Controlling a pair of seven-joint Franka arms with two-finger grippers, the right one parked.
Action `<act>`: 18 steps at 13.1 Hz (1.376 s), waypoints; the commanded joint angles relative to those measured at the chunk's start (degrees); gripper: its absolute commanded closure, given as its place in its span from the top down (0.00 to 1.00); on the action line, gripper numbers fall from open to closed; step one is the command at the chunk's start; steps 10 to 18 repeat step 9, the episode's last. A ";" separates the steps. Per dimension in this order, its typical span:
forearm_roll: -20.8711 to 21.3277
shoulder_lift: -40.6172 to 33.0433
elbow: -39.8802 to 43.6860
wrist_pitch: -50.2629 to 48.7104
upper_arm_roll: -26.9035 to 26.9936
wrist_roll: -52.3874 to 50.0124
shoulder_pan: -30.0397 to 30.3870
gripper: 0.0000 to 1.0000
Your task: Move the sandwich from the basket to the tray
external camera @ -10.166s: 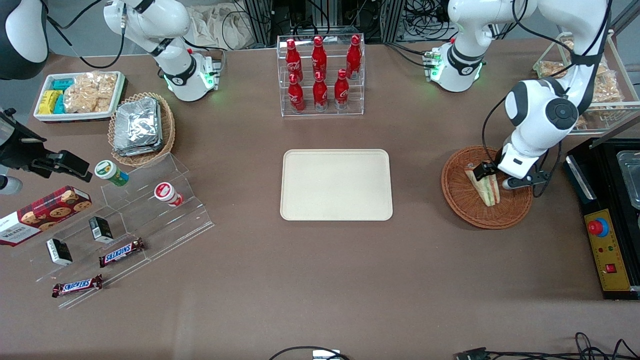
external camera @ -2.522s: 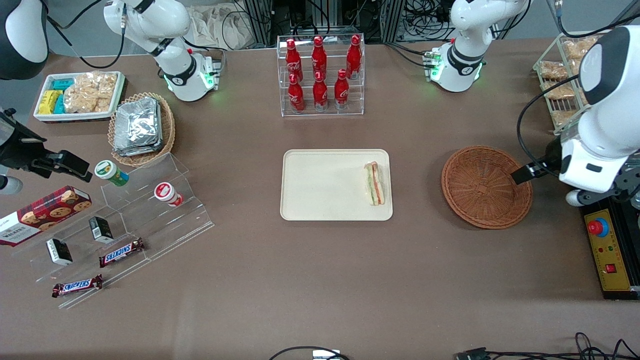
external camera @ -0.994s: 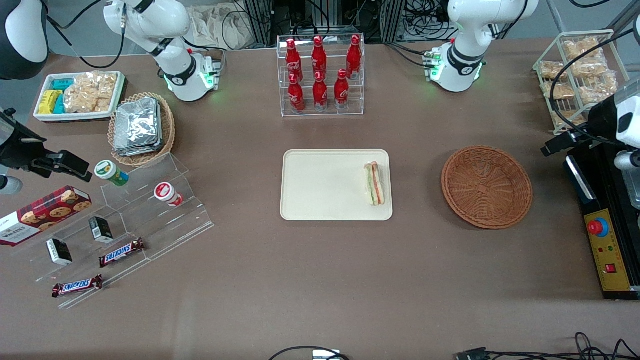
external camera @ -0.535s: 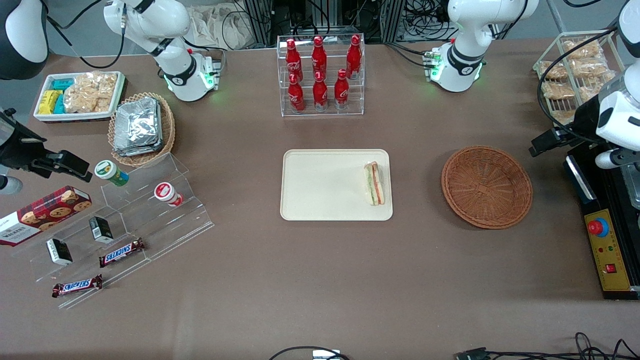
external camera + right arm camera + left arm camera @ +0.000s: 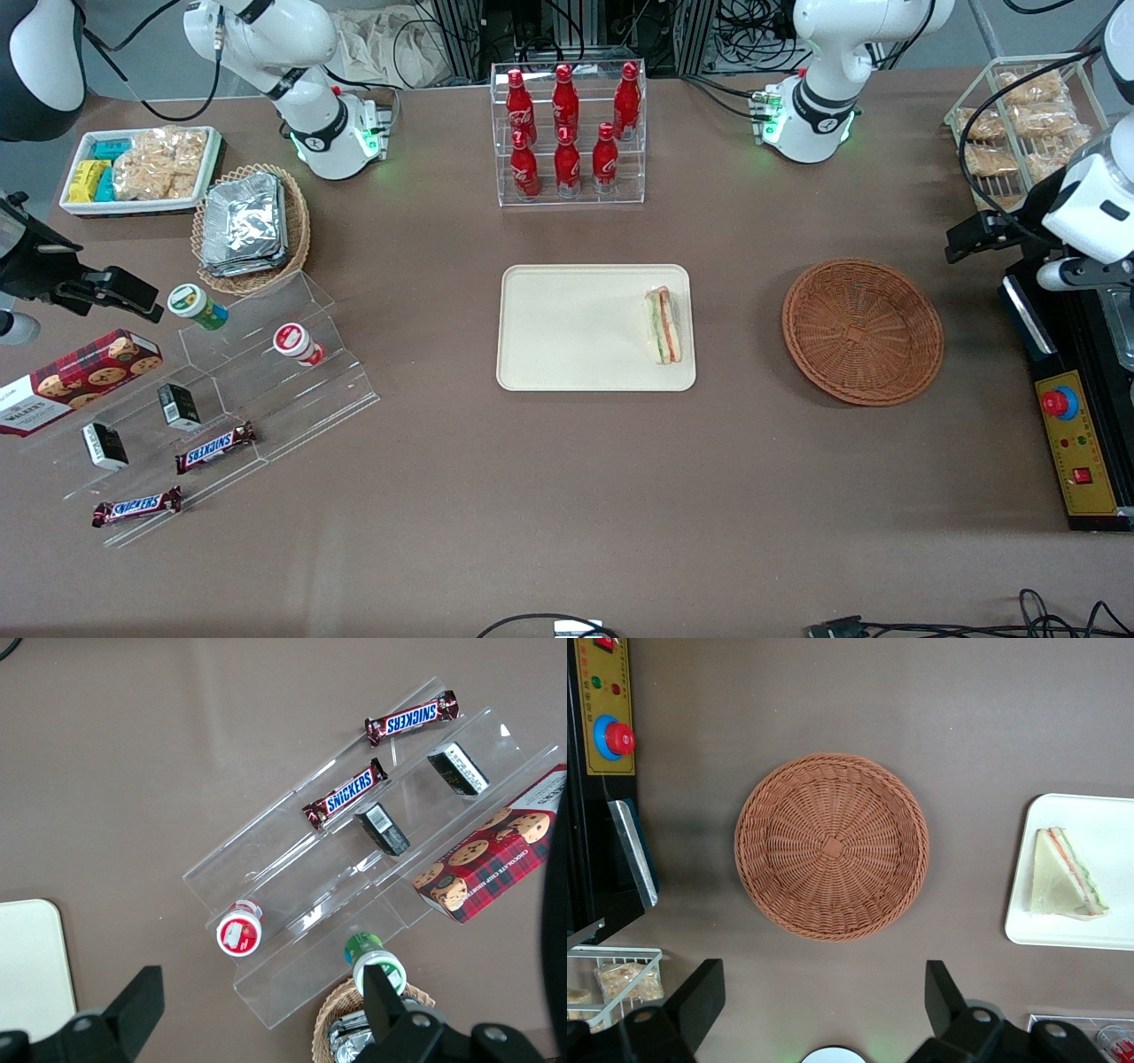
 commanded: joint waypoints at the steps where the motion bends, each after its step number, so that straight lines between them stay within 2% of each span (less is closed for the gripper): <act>1: 0.59 0.03 1.78 -1.85 -0.12 0.64 -0.22 1.00; 18: -0.11 0.38 1.69 -1.76 -1.00 -0.94 -0.48 1.00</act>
